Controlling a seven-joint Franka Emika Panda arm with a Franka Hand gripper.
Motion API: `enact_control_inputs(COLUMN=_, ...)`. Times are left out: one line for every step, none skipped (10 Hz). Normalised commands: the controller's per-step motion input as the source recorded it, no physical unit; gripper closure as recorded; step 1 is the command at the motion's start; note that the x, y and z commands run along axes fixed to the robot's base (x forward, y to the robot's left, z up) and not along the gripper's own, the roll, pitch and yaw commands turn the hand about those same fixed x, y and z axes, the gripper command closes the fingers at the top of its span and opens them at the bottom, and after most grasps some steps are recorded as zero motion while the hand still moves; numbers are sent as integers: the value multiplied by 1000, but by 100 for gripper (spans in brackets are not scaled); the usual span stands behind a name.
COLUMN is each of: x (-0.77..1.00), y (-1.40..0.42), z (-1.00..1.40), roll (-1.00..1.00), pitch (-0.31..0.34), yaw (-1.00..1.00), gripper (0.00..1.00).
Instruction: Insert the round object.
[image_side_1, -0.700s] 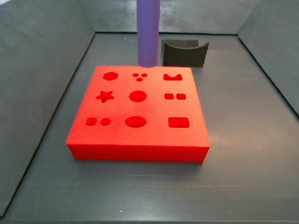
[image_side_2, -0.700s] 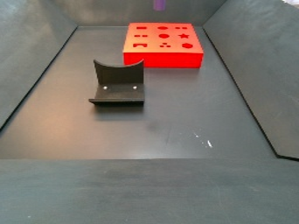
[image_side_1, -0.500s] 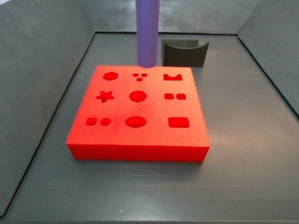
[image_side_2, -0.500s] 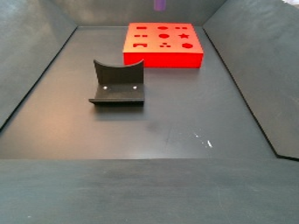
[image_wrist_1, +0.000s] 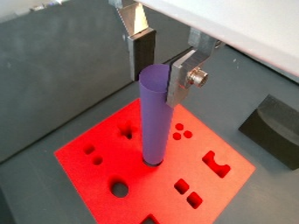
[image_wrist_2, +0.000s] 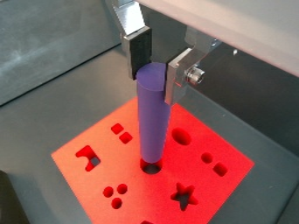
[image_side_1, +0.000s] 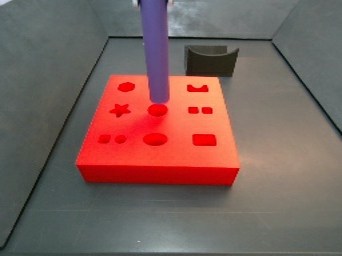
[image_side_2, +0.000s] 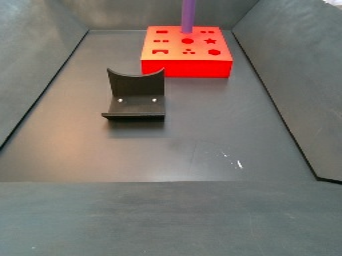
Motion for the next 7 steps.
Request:
enact_control_inputs(x=0, y=0, z=-289, roll=124, pitch=-11, yaw=0, gripper=100)
enact_control_inputs(x=0, y=3, z=-223, roll=84, pitch=0, yaw=0, gripper=100)
enact_control_inputs(x=-26, y=0, z=-237, roll=87, pitch=-3, yaw=0, gripper=100)
enact_control_inputs(x=-54, y=0, z=-240, roll=44, pitch=-10, yaw=-29, gripper=100)
enact_control_inputs(x=0, y=0, z=-297, roll=46, pitch=-6, yaw=-20, gripper=100)
enact_control_inputs(x=137, y=3, z=-357, roll=54, pitch=0, yaw=0, gripper=100)
enact_control_inputs(x=297, y=31, z=-366, roll=54, pitch=4, yaw=0, gripper=100)
